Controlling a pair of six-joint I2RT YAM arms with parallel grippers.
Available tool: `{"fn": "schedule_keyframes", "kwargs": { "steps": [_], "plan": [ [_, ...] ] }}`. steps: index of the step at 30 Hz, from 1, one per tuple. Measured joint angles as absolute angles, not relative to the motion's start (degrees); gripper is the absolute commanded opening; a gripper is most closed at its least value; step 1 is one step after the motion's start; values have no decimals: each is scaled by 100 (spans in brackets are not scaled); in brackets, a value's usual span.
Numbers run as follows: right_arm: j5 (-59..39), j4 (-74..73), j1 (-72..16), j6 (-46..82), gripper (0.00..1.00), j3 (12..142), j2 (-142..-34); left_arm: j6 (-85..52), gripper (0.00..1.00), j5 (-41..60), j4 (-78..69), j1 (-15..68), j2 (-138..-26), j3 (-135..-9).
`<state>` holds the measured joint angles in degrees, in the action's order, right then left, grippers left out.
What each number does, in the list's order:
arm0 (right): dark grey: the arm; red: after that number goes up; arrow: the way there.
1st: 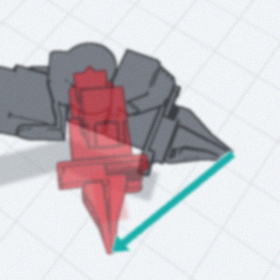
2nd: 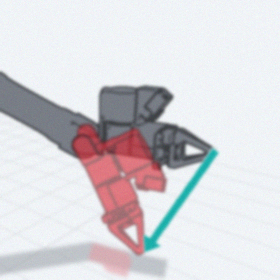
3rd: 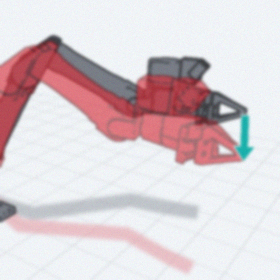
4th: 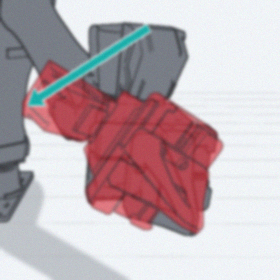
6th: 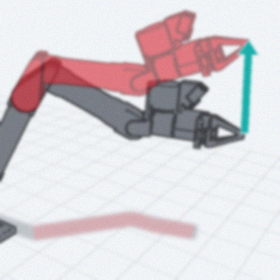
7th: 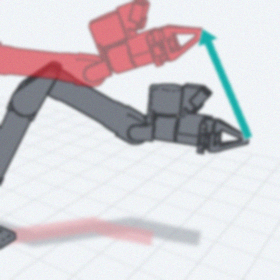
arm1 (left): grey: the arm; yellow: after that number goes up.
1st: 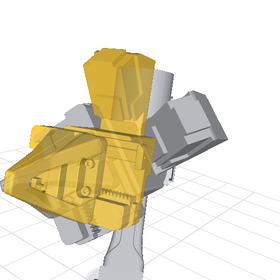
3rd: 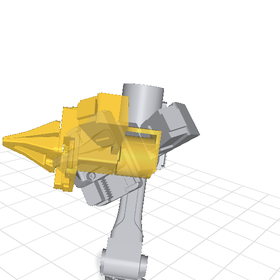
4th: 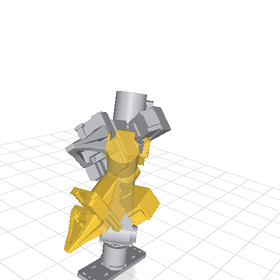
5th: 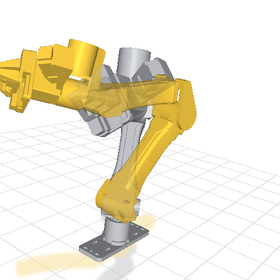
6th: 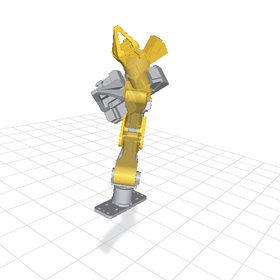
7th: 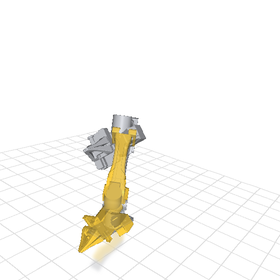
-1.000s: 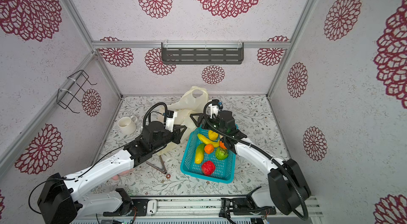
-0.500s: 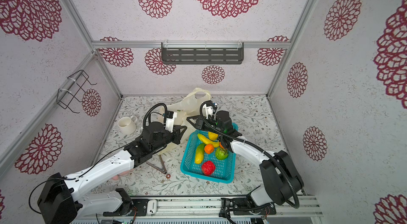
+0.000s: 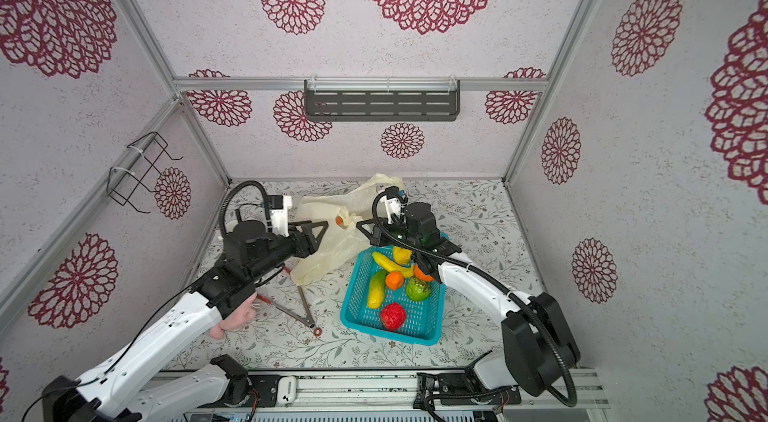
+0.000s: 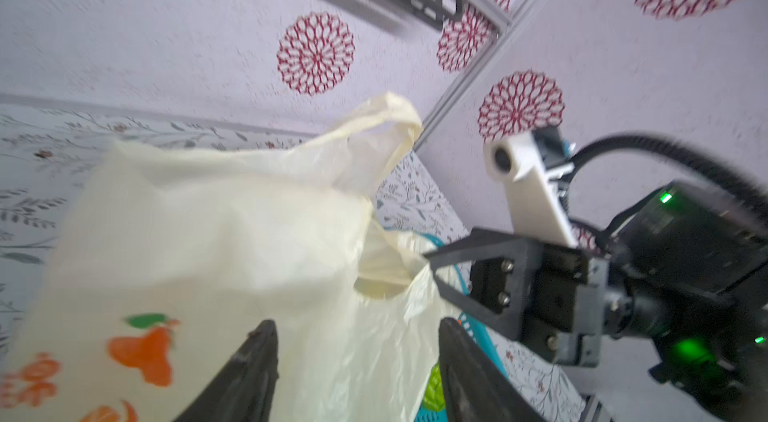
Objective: Place the fruits into the plastic bag
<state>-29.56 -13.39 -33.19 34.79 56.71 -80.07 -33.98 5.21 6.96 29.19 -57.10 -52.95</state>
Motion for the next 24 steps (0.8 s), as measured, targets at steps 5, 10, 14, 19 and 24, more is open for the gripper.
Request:
{"fn": "schedule_keyframes", "kwargs": {
  "steps": [5,10,14,19,24],
  "plan": [
    [-2858,-379,-3393,2604,0,5883,-7863,-3400,62,379,1597,2650,-5902,-6587],
    [-2862,224,-3498,2058,0,5902,-7780,-3271,66,115,2368,2633,-6871,-7555],
    [-2840,495,-3588,1778,0,5902,-7693,-3151,69,69,2978,2626,-7911,-7935],
    [-2762,749,-3645,1597,0,5902,-7566,-2915,72,49,3686,2620,-8927,-8527],
    [-2620,843,-3649,1500,0,5900,-7428,-2696,64,73,4200,2609,-9380,-9142]
  ]
}}
